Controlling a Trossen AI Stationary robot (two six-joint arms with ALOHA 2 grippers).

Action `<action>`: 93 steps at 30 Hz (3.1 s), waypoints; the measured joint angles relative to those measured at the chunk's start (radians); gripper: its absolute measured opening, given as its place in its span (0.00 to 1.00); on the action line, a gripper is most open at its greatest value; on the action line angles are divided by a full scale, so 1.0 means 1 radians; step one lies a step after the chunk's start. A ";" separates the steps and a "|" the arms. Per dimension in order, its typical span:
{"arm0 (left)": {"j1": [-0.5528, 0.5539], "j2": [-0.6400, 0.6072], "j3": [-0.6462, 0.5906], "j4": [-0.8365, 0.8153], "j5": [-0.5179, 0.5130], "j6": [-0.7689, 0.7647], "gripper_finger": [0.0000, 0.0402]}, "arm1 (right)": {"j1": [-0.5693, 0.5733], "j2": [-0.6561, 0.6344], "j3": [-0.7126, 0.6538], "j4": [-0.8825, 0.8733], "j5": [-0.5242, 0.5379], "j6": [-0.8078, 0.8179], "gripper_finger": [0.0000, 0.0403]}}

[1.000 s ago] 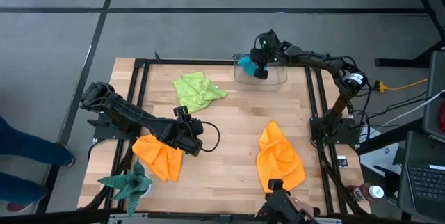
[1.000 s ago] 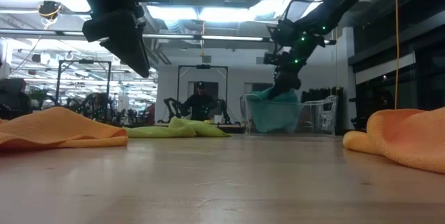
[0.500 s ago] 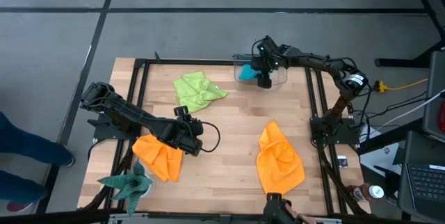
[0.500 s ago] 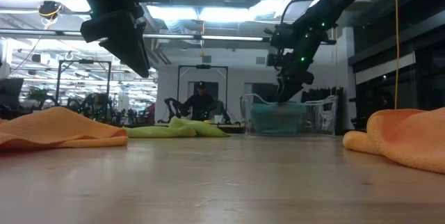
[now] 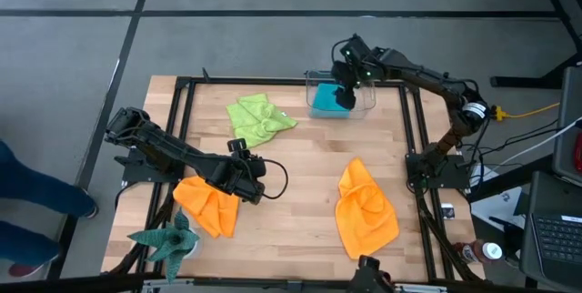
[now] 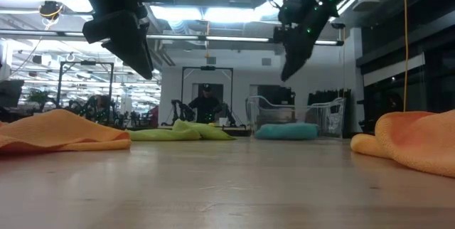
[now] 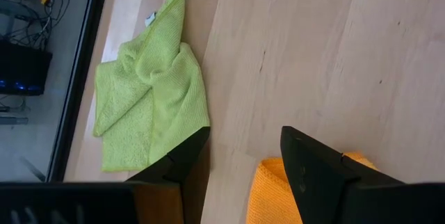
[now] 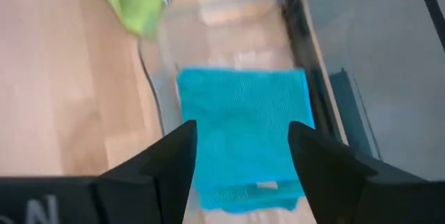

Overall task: Fold microfiber towels
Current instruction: Fold the left yellow microfiber cloth

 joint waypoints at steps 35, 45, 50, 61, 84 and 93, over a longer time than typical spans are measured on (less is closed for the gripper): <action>0.000 0.000 0.000 0.078 0.173 0.022 0.41 | 0.449 -0.154 0.034 -0.458 -0.092 0.348 0.57; 0.022 0.013 -0.004 -0.109 0.359 -0.200 0.41 | 0.575 -0.275 0.021 -0.471 0.031 0.469 0.57; 0.044 0.079 -0.092 -0.111 0.396 -0.355 0.41 | 0.654 -0.354 -0.055 -0.441 0.110 0.533 0.57; 0.115 0.114 -0.225 0.431 0.346 -0.277 0.41 | 0.805 -0.464 -0.288 -0.234 0.111 0.663 0.57; -0.015 0.040 -0.083 0.483 0.464 -0.176 0.41 | 0.896 -0.463 -0.581 0.177 0.471 0.764 0.57; -0.139 0.172 -0.082 0.539 0.514 -0.183 0.41 | 0.896 -0.463 -0.581 0.251 0.467 0.739 0.57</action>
